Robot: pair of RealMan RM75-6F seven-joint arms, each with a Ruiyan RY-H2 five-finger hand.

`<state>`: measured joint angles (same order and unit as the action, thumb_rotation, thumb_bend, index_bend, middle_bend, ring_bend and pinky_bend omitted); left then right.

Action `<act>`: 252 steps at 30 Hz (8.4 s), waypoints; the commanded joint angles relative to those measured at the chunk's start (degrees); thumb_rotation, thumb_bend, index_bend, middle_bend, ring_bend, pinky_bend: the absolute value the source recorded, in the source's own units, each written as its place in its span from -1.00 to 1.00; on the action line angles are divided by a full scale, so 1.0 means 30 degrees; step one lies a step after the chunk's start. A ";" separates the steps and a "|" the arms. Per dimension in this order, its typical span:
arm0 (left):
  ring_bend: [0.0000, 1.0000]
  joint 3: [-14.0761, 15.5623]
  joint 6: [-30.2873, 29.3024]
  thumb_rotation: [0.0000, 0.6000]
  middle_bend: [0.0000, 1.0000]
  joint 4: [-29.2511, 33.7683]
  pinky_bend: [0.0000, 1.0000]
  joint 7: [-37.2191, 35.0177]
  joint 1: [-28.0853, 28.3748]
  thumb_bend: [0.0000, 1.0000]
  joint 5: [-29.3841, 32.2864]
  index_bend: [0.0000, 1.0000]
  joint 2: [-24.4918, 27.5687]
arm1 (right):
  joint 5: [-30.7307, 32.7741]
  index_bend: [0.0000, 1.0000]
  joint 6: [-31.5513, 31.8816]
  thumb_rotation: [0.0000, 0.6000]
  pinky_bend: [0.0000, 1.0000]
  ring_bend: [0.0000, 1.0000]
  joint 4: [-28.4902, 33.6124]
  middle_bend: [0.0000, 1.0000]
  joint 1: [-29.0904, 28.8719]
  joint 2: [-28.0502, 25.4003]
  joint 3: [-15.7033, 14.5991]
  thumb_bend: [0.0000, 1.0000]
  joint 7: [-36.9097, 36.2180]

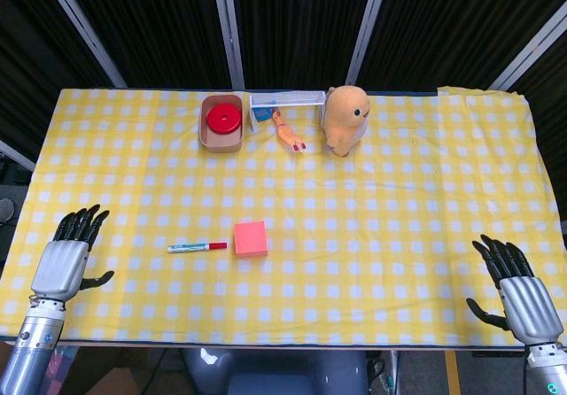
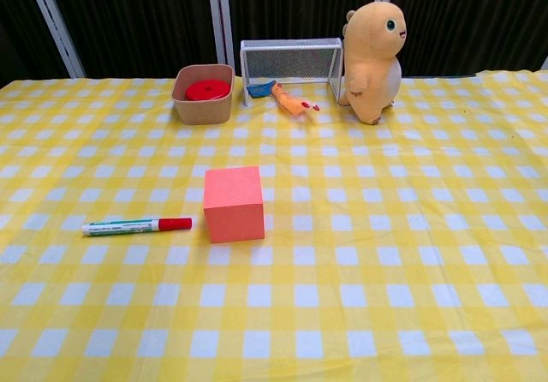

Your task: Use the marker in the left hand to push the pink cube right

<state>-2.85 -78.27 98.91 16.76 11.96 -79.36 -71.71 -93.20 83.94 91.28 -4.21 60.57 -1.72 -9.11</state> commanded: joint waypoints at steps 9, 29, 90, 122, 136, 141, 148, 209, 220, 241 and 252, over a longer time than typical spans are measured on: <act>-1.00 0.0029 -0.0053 1.00 -1.00 0.0033 -0.96 0.0114 -0.0009 -0.71 -0.0081 -1.00 0.0000 | -0.0027 -1.00 0.0055 1.00 -1.00 -1.00 -0.0017 -1.00 0.0030 -0.0050 -0.0018 -0.36 -0.0106; -1.00 -0.0722 0.1466 1.00 -1.00 0.0239 -0.86 0.1338 0.0935 -0.71 0.1752 -0.71 -0.0276 | 0.0003 -1.00 -0.0031 1.00 -1.00 -1.00 0.0044 -1.00 -0.0016 -0.0020 0.0004 -0.36 0.0006; -1.00 -0.2331 0.3706 1.00 -0.84 -0.3047 -0.84 0.8742 0.7364 -0.12 1.2608 0.07 -0.8397 | -0.0113 -1.00 0.0201 1.00 -1.00 -1.00 0.0021 -1.00 0.0008 -0.0192 0.0018 -0.36 -0.0846; -1.00 -0.2661 0.2985 1.00 -0.79 -0.2443 -0.84 0.8309 0.7812 -0.06 1.2707 0.16 -0.8501 | -0.0055 -1.00 0.0153 1.00 -1.00 -1.00 0.0079 -1.00 0.0012 -0.0219 0.0017 -0.36 -0.0806; -1.00 -0.4464 0.3076 1.00 -0.78 -0.3820 -0.84 0.9896 0.9949 -0.06 1.4536 0.17 -1.1191 | 0.0008 -1.00 0.0071 1.00 -1.00 -1.00 0.0147 -1.00 -0.0001 -0.0329 0.0006 -0.36 -0.1039; -1.00 -0.4875 0.3120 1.00 -0.77 -0.4194 -0.84 1.0272 1.0621 -0.06 1.4988 0.17 -1.1912 | 0.0000 -1.00 0.0042 1.00 -1.00 -1.00 0.0180 -1.00 -0.0016 -0.0349 0.0000 -0.36 -0.1079; -1.00 -0.5179 0.3053 1.00 -0.77 -0.4687 -0.84 1.0636 1.1225 -0.06 1.5403 0.17 -1.2531 | 0.0010 -1.00 0.0026 1.00 -1.00 -1.00 0.0163 -1.00 -0.0010 -0.0351 -0.0011 -0.36 -0.1125; -1.00 -0.6728 0.3493 1.00 -0.78 -0.5789 -0.84 1.3458 1.5510 -0.04 1.8089 0.21 -1.4630 | 0.0000 -1.00 -0.0008 1.00 -1.00 -1.00 0.0230 -1.00 -0.0025 -0.0404 -0.0009 -0.36 -0.1372; -1.00 -0.6678 0.4174 1.00 -0.77 -0.5827 -0.84 1.3452 1.6188 -0.04 1.8373 0.21 -1.4809 | 0.0111 -1.00 -0.0017 1.00 -1.00 -1.00 0.0257 -1.00 -0.0020 -0.0448 0.0037 -0.36 -0.1480; -1.00 -0.8171 0.5068 1.00 -0.77 -0.9123 -0.84 1.3291 1.8949 -0.04 1.8357 0.22 -1.7478 | 0.0105 -1.00 0.0000 1.00 -1.00 -1.00 0.0255 -1.00 0.0013 -0.0574 0.0009 -0.36 -0.1778; -1.00 -0.7822 0.4821 1.00 -0.77 -0.9001 -0.84 1.3269 1.8916 -0.04 1.8352 0.22 -1.7591 | 0.0140 -1.00 0.0095 1.00 -1.00 -1.00 0.0192 -1.00 0.0093 -0.0617 0.0006 -0.36 -0.1887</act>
<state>-26.68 -63.50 71.59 56.51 69.10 -24.33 -124.86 -92.78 84.21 91.85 -3.94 58.72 -1.71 -14.77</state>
